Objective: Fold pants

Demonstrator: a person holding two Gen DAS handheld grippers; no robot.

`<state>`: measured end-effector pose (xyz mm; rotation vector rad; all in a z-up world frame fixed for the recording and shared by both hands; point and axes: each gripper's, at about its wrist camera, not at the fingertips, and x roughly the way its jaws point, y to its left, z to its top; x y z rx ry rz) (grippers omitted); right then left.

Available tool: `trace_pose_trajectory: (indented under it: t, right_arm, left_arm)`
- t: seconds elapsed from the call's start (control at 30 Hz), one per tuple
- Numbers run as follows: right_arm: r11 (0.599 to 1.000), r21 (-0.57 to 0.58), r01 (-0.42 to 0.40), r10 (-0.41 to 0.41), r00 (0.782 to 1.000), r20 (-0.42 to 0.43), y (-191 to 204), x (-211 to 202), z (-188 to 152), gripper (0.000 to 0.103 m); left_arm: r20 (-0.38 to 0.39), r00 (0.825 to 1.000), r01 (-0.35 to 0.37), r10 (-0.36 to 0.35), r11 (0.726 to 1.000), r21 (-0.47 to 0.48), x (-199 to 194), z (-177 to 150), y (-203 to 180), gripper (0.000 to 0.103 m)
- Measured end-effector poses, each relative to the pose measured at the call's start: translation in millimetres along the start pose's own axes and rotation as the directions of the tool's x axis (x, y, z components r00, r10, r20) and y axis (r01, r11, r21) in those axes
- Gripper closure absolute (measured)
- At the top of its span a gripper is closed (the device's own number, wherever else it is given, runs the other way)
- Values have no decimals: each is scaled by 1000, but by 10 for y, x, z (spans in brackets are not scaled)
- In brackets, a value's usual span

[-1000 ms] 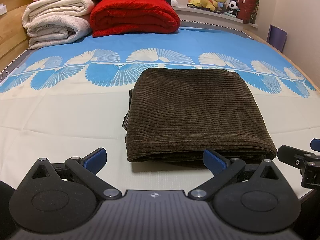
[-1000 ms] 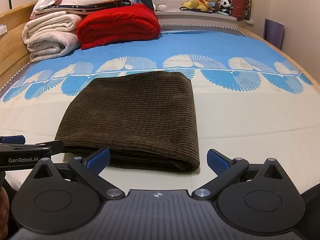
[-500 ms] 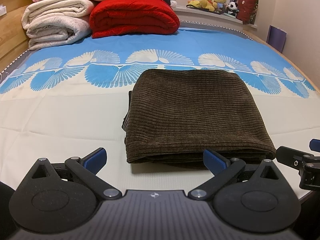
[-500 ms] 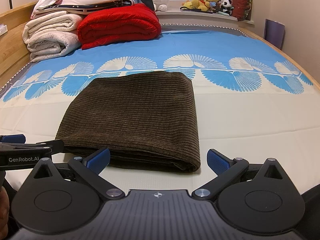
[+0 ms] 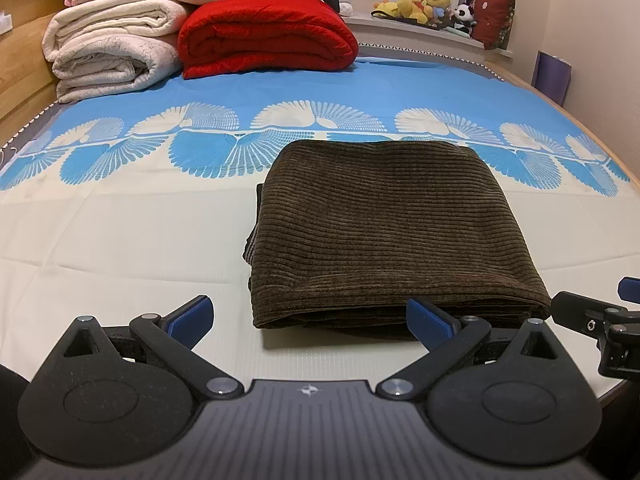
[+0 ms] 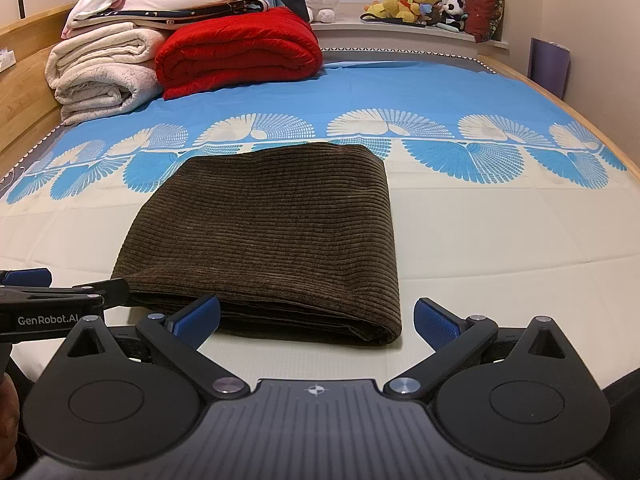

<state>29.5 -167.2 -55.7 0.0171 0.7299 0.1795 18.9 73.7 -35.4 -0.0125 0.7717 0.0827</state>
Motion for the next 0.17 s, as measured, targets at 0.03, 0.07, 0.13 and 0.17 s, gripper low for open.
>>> trace_pose_trajectory:
  t: [0.03, 0.07, 0.13, 0.17]
  right_arm:
    - [1000, 0, 0, 0, 1000, 0, 0, 0, 0, 1]
    - [1000, 0, 0, 0, 1000, 0, 0, 0, 0, 1]
    - [1000, 0, 1, -1, 1000, 0, -1, 0, 0, 1]
    - [1000, 1, 1, -1, 1000, 0, -1, 0, 0, 1]
  left_arm:
    - [2, 1000, 1, -1, 1000, 1, -2, -1, 1, 0]
    - [4, 1000, 2, -2, 1000, 3, -3, -5, 2, 0]
    - [5, 1000, -1, 1, 1000, 5, 0, -2, -1, 0]
    - [5, 1000, -3, 2, 1000, 7, 4, -9, -2, 0]
